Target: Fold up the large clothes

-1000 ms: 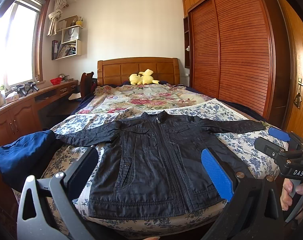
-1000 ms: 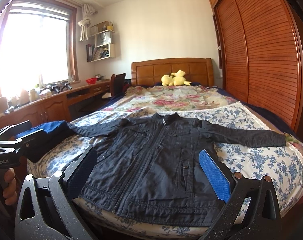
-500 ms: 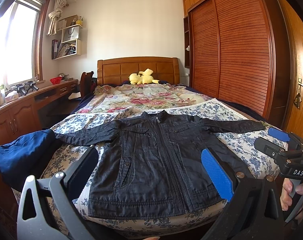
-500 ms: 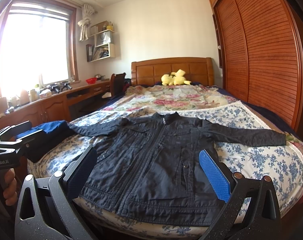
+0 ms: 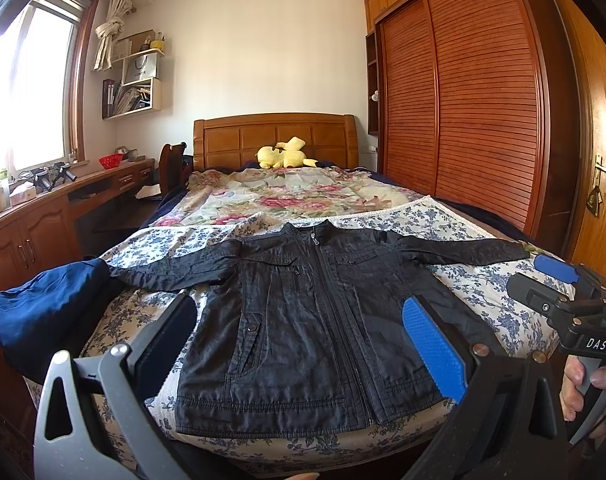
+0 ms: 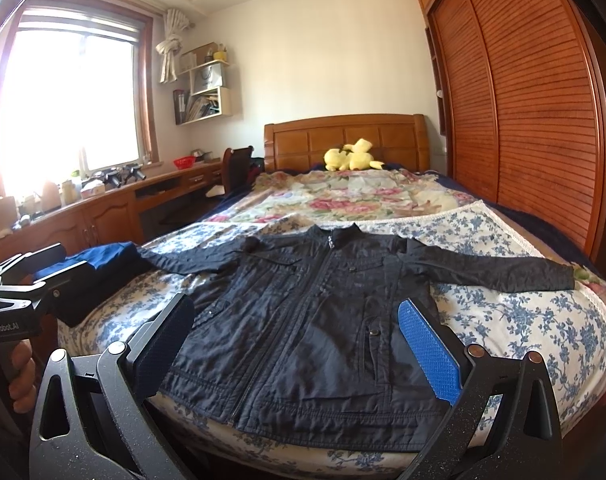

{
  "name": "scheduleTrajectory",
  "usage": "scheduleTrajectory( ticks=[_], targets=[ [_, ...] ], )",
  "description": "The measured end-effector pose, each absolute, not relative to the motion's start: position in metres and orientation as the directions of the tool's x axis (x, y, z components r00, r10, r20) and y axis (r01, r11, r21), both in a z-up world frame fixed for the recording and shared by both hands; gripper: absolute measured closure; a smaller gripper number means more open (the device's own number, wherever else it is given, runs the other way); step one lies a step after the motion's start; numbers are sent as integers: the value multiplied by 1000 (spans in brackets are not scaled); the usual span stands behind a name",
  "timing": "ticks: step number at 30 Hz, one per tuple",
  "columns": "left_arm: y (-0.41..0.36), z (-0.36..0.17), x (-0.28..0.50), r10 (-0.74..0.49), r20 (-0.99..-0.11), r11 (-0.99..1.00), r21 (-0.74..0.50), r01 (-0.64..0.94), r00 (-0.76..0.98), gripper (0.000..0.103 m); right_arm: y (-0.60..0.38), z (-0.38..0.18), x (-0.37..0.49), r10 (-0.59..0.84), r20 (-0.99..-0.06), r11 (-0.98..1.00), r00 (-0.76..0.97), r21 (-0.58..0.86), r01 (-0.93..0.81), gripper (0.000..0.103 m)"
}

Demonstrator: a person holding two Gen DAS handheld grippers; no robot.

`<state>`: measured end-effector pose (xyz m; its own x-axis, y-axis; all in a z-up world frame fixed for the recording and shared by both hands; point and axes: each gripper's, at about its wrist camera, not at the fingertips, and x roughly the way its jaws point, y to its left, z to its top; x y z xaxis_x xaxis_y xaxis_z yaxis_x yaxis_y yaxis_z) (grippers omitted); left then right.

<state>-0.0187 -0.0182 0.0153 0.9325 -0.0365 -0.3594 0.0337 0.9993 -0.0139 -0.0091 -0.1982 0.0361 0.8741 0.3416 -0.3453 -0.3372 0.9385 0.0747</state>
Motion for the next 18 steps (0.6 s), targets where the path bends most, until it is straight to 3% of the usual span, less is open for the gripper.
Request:
scheduleTrajectory(
  ticks=[18],
  targets=[
    [2, -25, 22, 13, -424, 1000, 14, -7, 906, 0, -195, 9, 31, 350, -406, 934, 844, 81, -348, 0]
  ],
)
